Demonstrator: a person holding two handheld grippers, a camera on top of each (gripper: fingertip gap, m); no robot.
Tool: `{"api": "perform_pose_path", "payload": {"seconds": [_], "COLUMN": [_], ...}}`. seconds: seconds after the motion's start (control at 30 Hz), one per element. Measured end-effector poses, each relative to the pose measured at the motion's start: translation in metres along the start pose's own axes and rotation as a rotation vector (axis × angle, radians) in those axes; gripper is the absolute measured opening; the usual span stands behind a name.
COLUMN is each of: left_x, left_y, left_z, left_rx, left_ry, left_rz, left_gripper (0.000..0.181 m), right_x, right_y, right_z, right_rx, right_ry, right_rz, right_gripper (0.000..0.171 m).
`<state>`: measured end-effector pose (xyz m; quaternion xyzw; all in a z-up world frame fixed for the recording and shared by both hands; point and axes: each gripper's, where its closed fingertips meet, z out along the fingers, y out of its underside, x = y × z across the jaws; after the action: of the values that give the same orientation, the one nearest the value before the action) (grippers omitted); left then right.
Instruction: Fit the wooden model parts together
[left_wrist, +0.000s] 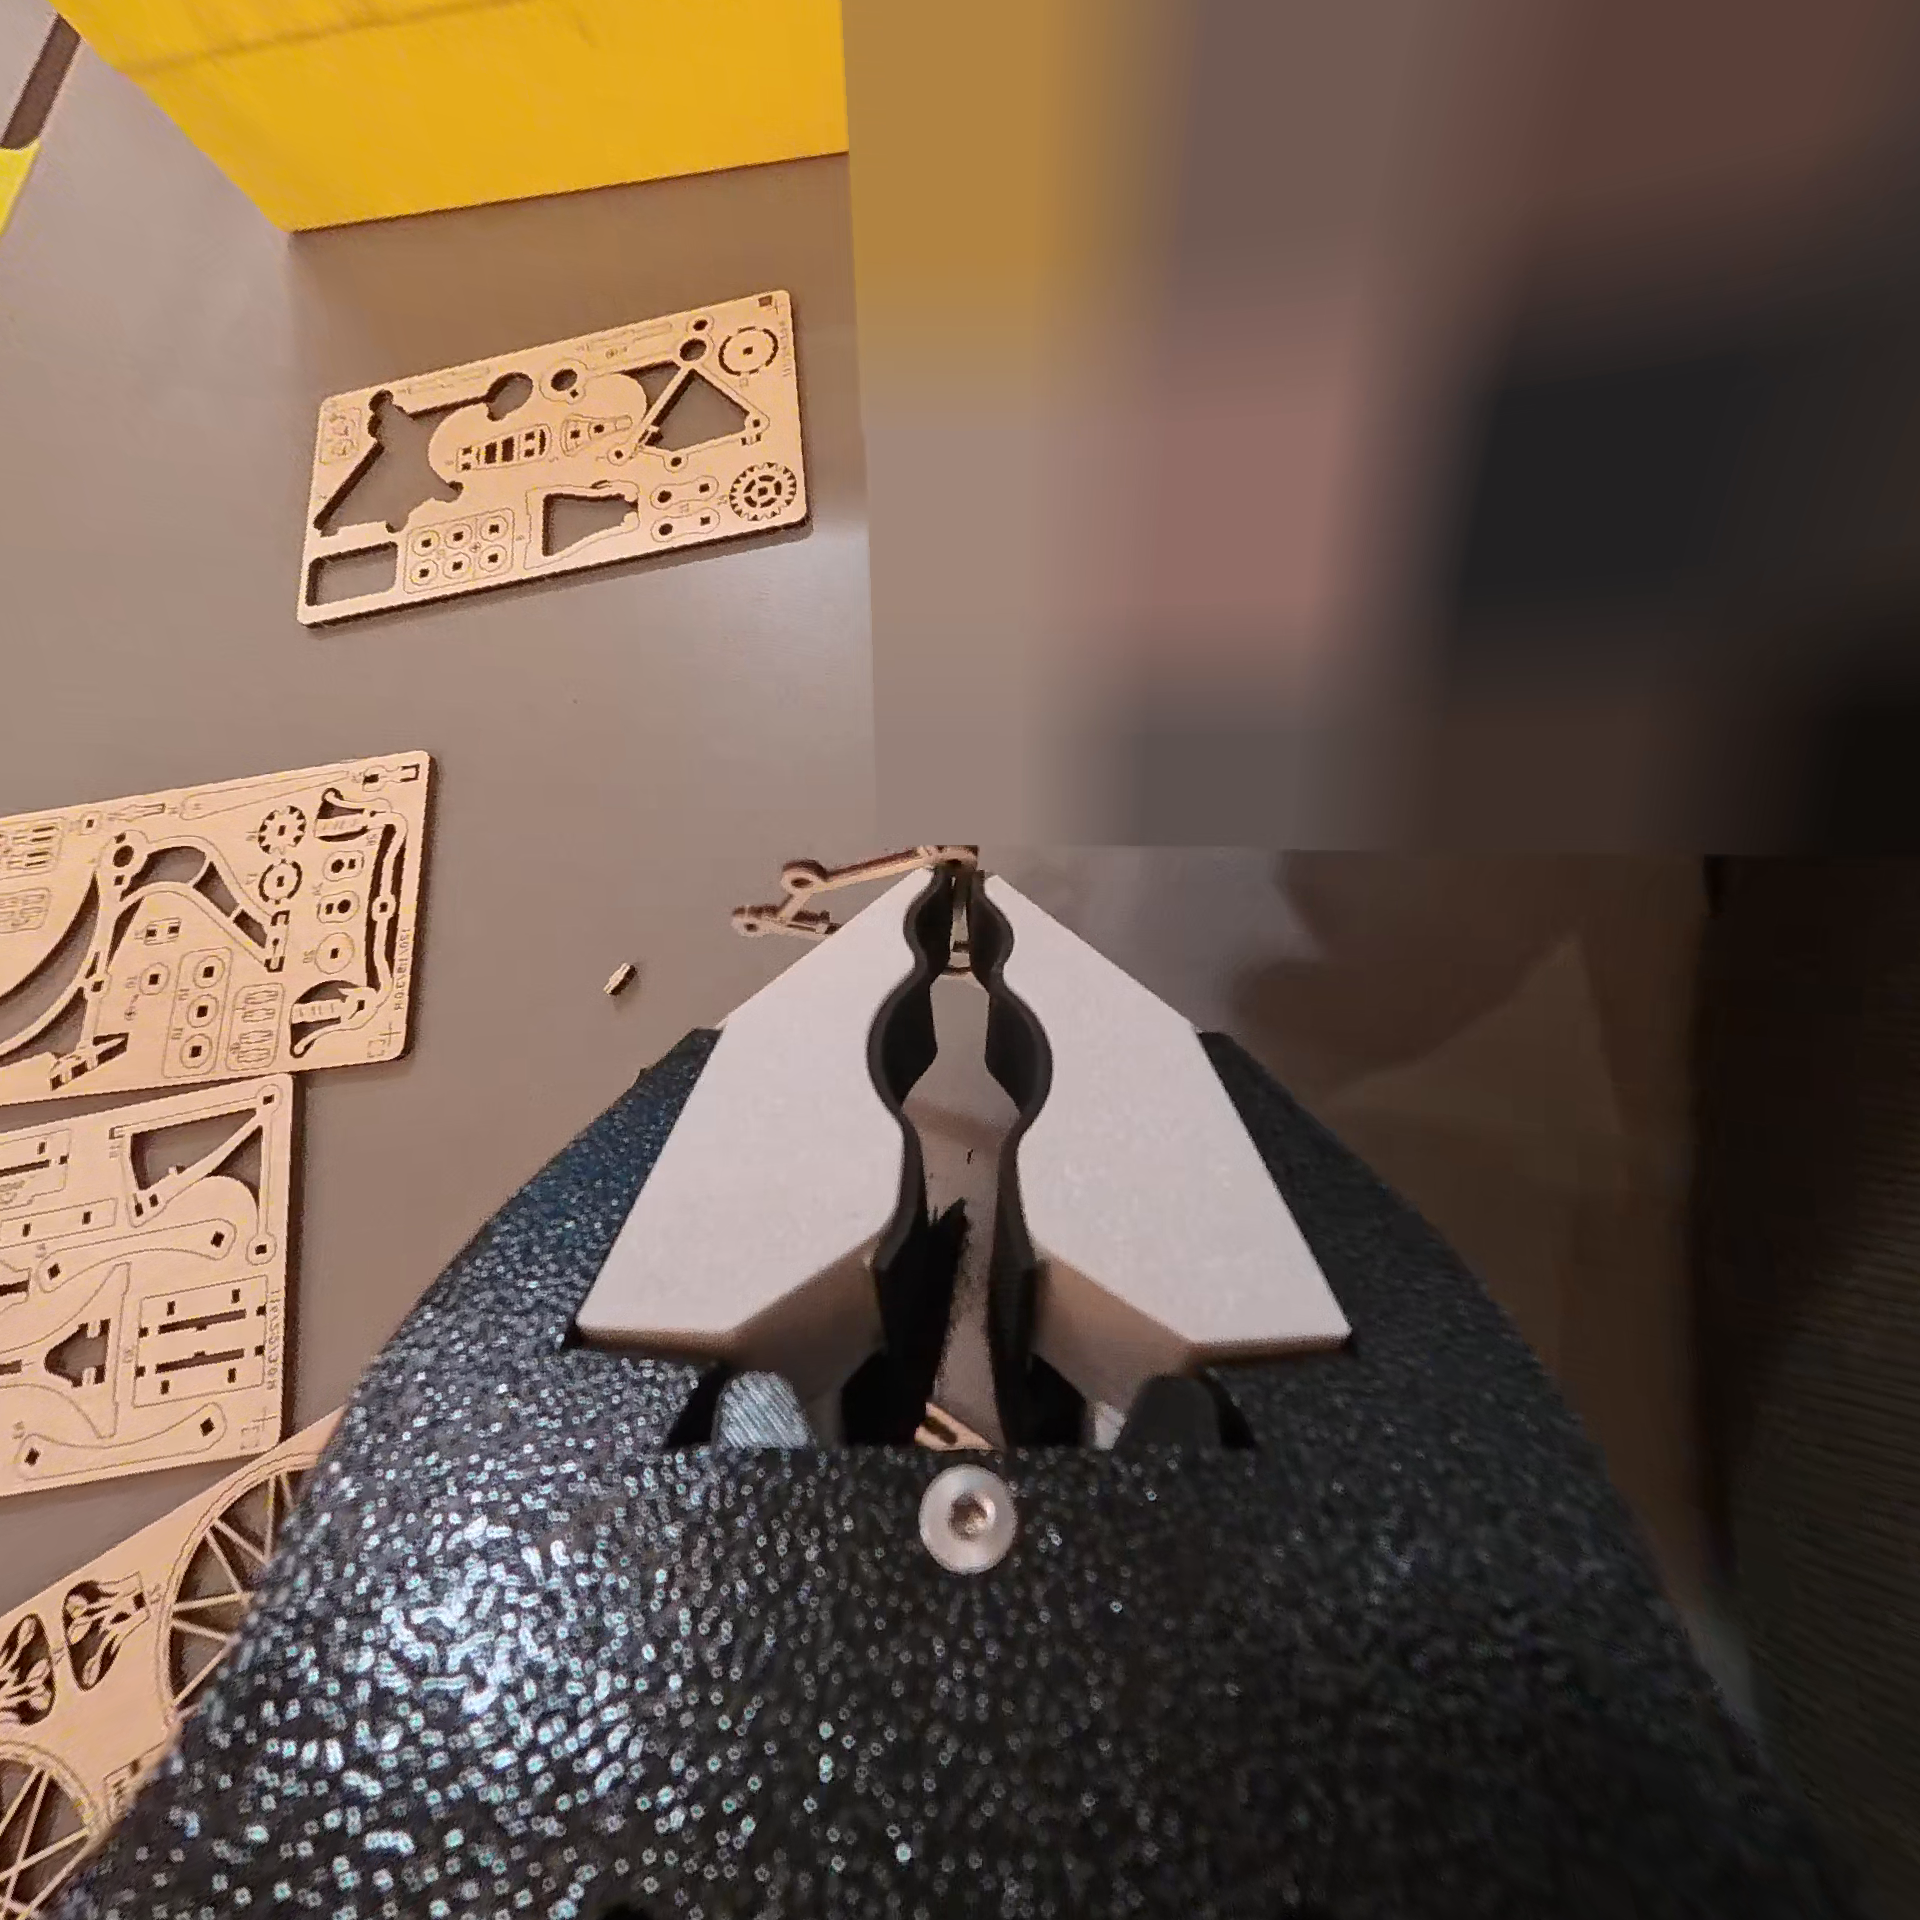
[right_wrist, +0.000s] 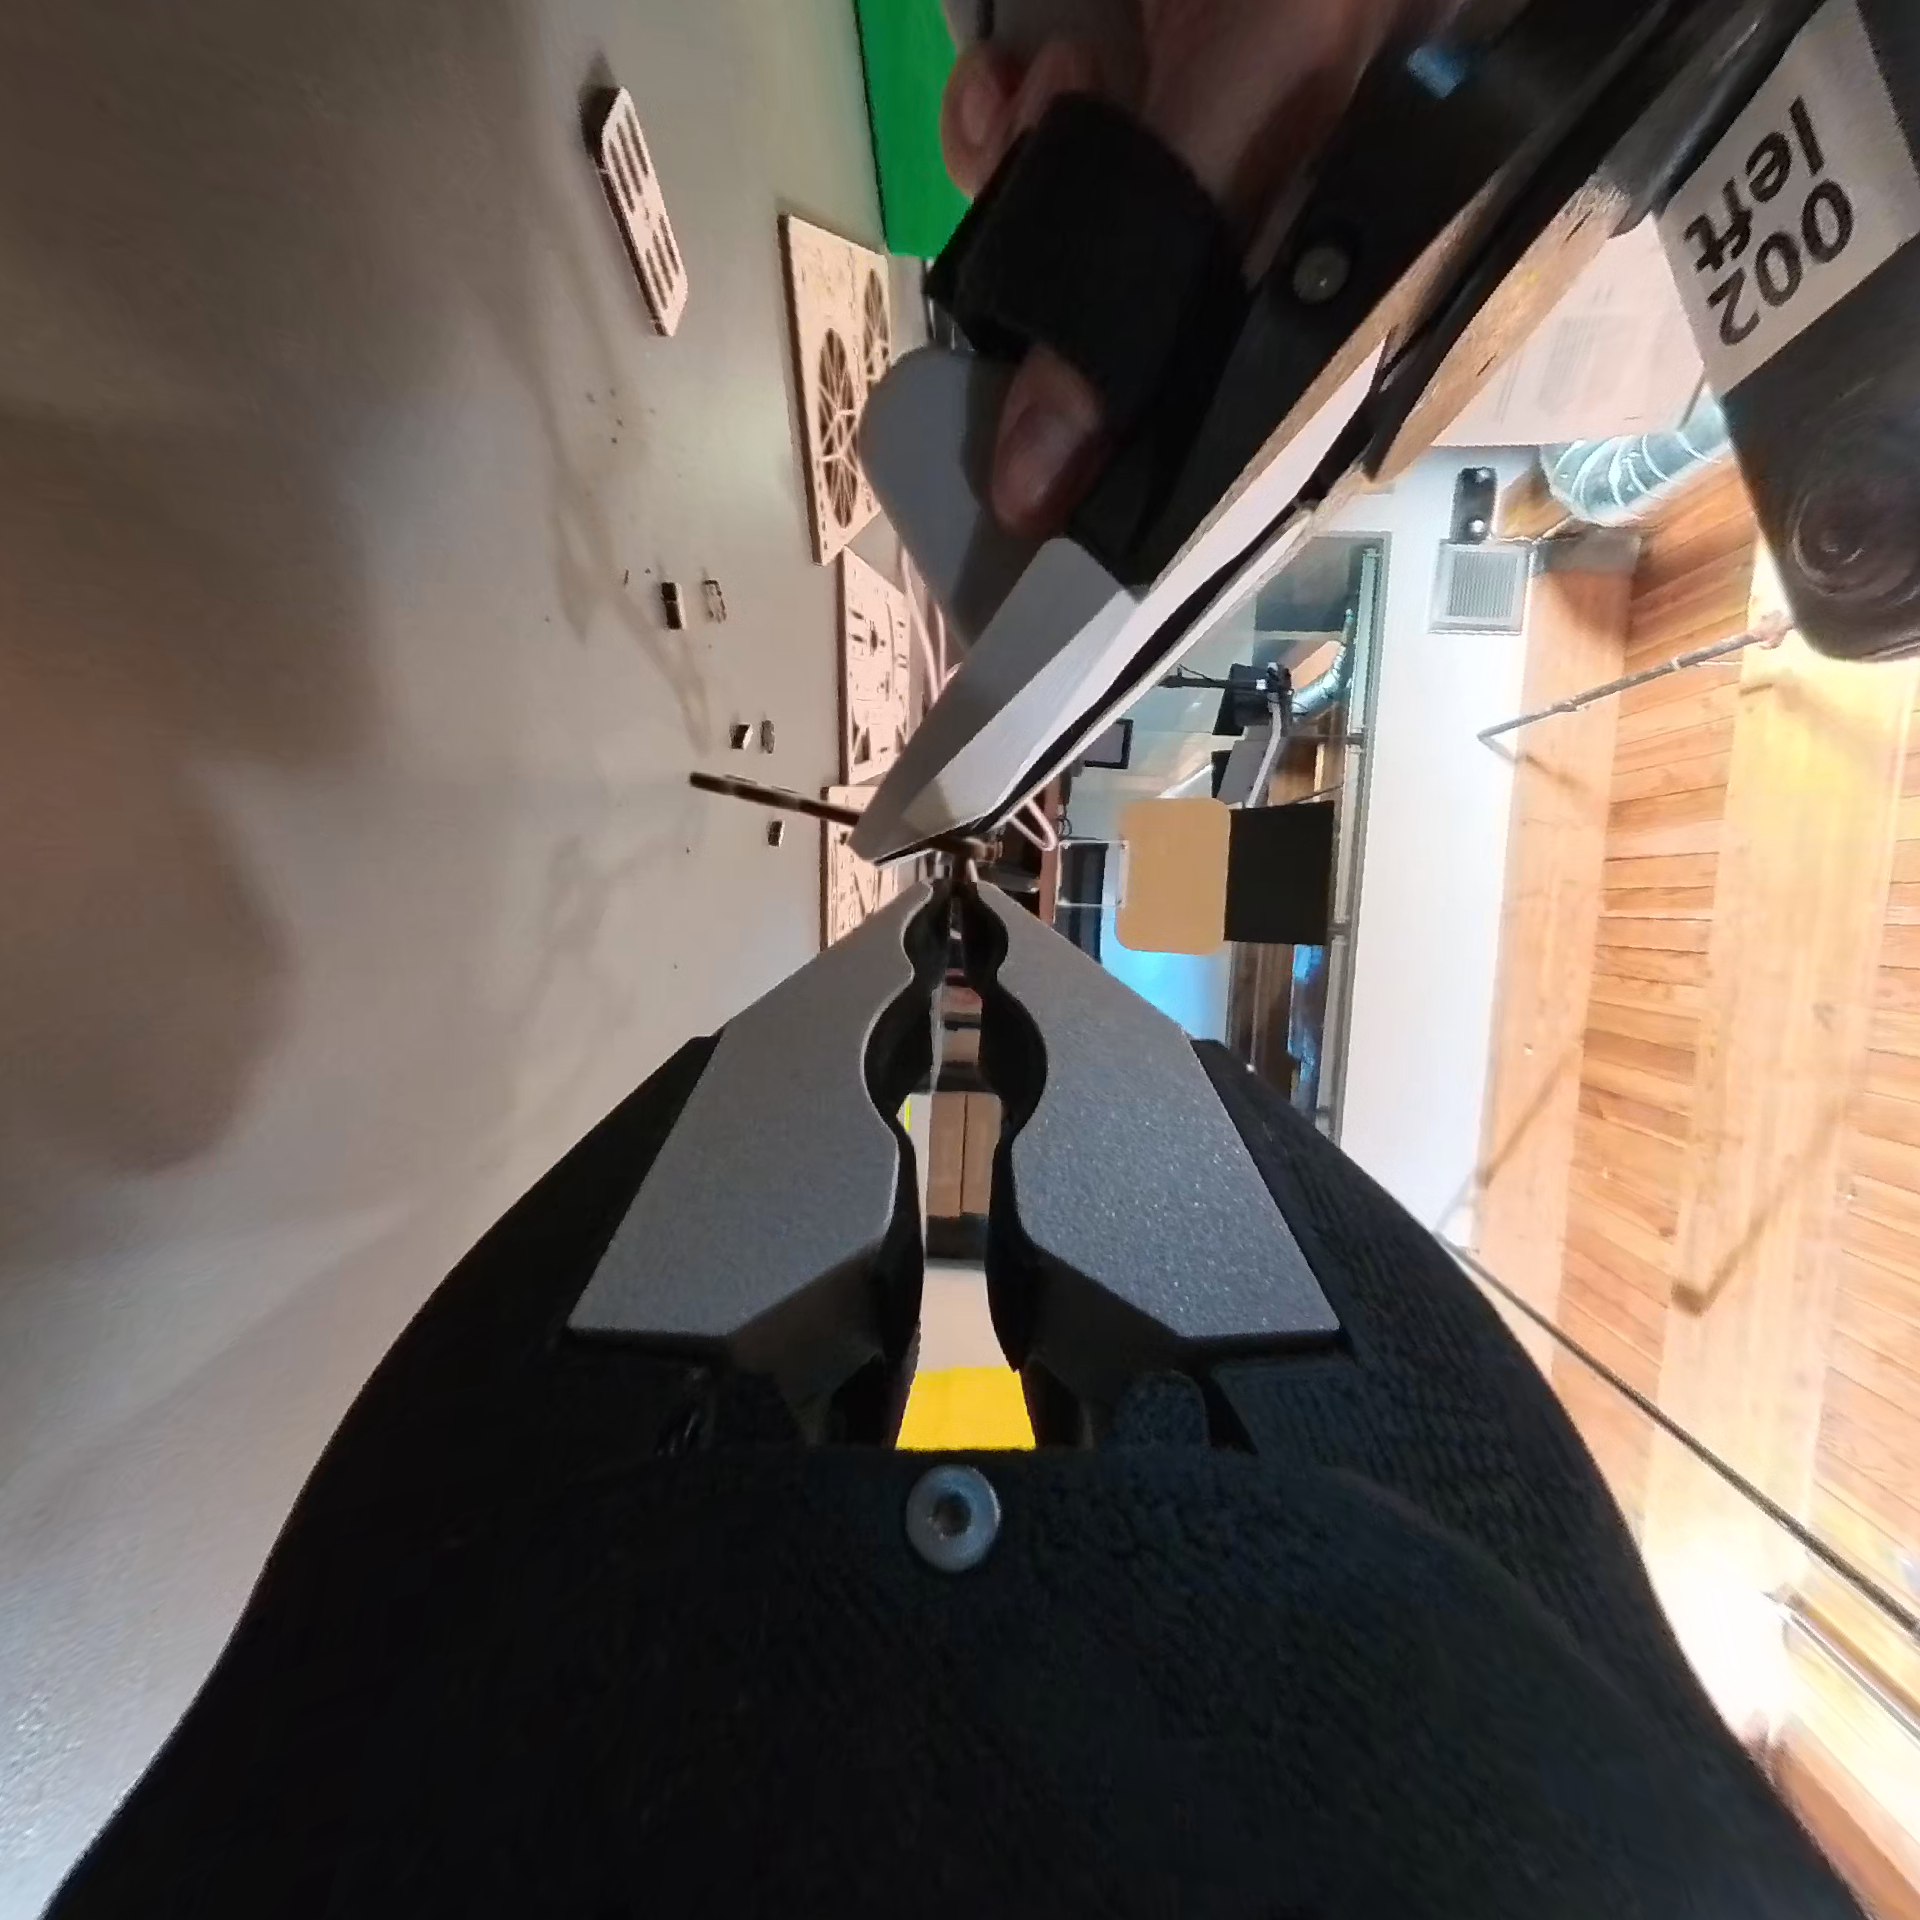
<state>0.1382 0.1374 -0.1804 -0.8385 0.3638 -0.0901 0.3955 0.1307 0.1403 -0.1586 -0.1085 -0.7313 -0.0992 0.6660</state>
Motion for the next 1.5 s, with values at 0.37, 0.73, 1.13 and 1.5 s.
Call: {"api": "perform_pose_path", "payload": {"seconds": [0.37, 0.73, 1.13, 1.5], "left_x": [0.000, 0.001, 0.000, 0.000], "left_y": [0.001, 0.000, 0.000, 0.000], "left_z": [0.004, 0.002, 0.002, 0.004], "left_rx": [0.045, 0.205, 0.242, 0.176], "left_ry": [0.037, 0.069, 0.071, 0.040], "left_rz": [-0.042, -0.067, -0.088, -0.045], "left_gripper": [0.001, 0.001, 0.001, 0.001], "right_x": [-0.001, 0.000, 0.001, 0.007], "right_y": [0.002, -0.002, -0.002, 0.001], "right_z": [-0.002, -0.004, -0.004, -0.004], "right_rx": [0.001, 0.029, 0.039, 0.011], "right_ry": [-0.023, -0.021, -0.024, 0.005], "right_rz": [0.023, 0.033, 0.014, -0.057], "right_gripper": [0.000, 0.000, 0.000, 0.000]}}
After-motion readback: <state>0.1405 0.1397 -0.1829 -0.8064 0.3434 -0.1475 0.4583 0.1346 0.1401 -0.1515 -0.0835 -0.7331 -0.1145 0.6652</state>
